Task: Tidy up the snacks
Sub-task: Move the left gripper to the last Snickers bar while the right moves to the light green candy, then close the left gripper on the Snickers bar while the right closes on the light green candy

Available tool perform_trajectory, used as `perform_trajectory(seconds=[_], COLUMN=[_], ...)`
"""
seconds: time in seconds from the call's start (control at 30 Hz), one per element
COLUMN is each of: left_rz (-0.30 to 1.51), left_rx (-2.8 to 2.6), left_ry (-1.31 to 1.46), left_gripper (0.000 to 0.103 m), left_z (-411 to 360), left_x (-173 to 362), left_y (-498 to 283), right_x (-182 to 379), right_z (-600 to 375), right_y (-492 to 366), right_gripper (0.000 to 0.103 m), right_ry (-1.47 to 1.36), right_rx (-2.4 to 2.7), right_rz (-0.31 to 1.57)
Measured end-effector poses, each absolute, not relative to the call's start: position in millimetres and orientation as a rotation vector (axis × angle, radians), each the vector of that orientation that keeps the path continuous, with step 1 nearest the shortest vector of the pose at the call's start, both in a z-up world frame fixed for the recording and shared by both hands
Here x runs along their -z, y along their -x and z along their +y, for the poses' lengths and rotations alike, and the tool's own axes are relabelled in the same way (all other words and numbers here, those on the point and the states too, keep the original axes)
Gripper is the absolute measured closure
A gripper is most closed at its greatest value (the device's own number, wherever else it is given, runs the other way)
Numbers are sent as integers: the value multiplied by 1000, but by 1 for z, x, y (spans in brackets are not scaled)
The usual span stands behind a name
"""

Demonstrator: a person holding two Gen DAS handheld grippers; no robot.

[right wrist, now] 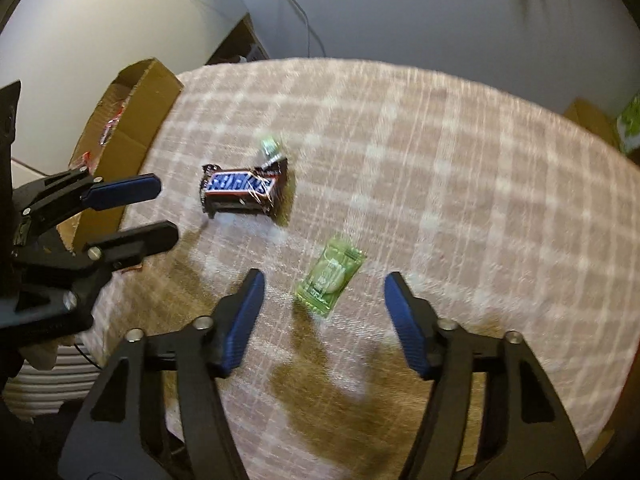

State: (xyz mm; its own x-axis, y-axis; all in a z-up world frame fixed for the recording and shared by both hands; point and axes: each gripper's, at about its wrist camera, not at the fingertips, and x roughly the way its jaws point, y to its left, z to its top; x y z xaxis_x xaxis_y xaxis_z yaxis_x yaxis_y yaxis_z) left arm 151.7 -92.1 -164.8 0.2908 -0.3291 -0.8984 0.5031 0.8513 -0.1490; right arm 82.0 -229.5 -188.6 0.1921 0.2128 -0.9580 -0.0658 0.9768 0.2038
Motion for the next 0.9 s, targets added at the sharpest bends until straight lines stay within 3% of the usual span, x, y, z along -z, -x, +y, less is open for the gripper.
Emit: perform_trajectory(seconds=[0.3,0.67,0.9], left_rz=[1160,1174,1178], left_rx=[636,637,605], left_ry=[-403,-396,-305], left_gripper=[57,58,76], left_z=[-114,-124,-112], left_x=[186,197,195], left_y=[-170,-182,-185], right_x=[208,213,216], right_z=[-224,-213,-207], right_y=[-88,-94,-98], right_gripper=[54,61,81], right_ry=[-159,-64,28], right_rx=[-166,-158,-141], right_rz=[1392,1401,1406])
